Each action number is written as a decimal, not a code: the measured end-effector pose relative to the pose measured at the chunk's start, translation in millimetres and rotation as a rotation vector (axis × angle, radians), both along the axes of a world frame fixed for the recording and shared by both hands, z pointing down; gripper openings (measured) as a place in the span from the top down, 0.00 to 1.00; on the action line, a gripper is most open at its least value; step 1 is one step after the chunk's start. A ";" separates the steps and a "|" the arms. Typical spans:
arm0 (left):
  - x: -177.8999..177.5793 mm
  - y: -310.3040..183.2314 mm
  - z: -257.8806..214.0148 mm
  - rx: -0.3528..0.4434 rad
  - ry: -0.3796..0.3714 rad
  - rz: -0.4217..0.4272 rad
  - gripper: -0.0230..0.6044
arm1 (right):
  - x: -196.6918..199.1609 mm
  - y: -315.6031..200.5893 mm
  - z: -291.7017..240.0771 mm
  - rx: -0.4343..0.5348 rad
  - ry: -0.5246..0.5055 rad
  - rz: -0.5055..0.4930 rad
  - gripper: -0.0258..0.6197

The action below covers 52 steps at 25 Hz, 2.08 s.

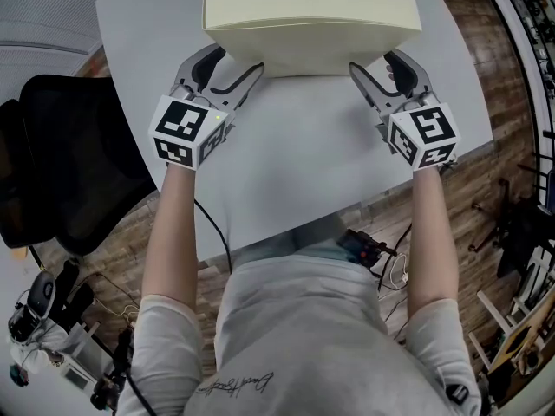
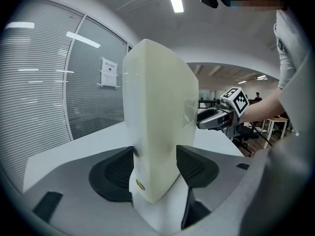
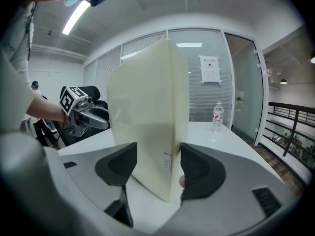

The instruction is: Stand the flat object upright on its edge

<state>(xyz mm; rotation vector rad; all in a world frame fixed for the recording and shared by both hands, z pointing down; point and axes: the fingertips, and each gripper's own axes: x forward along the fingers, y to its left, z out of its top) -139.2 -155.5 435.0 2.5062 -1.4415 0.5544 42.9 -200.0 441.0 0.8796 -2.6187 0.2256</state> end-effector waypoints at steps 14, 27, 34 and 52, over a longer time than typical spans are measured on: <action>-5.6 1.8 -3.7 -0.020 0.032 -0.058 0.49 | 9.1 -1.6 0.2 -0.014 0.009 0.028 0.52; -0.4 20.0 -23.3 -0.002 0.061 -0.070 0.49 | 13.3 23.7 -6.2 -0.026 0.003 0.025 0.52; 5.5 33.0 -21.3 -0.002 0.055 -0.072 0.62 | 11.7 46.0 -3.0 0.002 0.086 0.003 0.65; 45.0 81.9 -40.6 0.002 0.090 -0.133 0.94 | 0.6 107.7 -35.5 -0.017 0.059 -0.024 0.92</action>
